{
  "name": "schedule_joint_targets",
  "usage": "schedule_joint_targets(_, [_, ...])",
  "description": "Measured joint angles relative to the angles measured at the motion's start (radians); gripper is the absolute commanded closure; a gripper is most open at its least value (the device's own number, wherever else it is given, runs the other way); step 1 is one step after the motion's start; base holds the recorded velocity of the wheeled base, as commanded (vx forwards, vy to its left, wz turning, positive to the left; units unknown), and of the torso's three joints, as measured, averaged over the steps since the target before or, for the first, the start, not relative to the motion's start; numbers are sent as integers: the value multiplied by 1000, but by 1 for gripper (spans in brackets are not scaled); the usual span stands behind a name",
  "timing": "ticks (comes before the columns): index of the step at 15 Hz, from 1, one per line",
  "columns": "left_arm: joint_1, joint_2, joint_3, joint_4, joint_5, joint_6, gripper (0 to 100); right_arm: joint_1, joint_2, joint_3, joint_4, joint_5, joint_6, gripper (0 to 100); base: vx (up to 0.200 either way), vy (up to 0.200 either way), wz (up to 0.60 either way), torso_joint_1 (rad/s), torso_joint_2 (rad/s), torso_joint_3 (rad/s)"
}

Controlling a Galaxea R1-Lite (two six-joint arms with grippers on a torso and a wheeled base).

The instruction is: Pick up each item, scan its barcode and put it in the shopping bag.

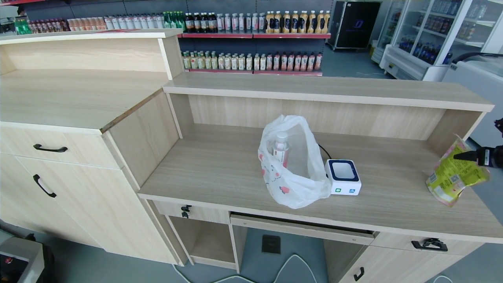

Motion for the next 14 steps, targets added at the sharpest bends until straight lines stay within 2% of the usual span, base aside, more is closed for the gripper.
schedule_joint_targets(6, [-1,0,0,0,0,0,0,51,67,-8,-96,1,0,0,0,0,0,0,0,0])
schedule_joint_targets(10, [0,0,0,0,0,0,0,71,114,-7,-114,0,-2,0,0,0,0,0,0,0])
schedule_joint_targets(11, [0,0,0,0,0,0,0,72,123,-6,-118,0,-2,100,0,0,0,0,0,0])
schedule_joint_targets(14, [0,0,0,0,0,0,0,74,142,-3,-146,-3,-2,100,0,0,0,0,0,0])
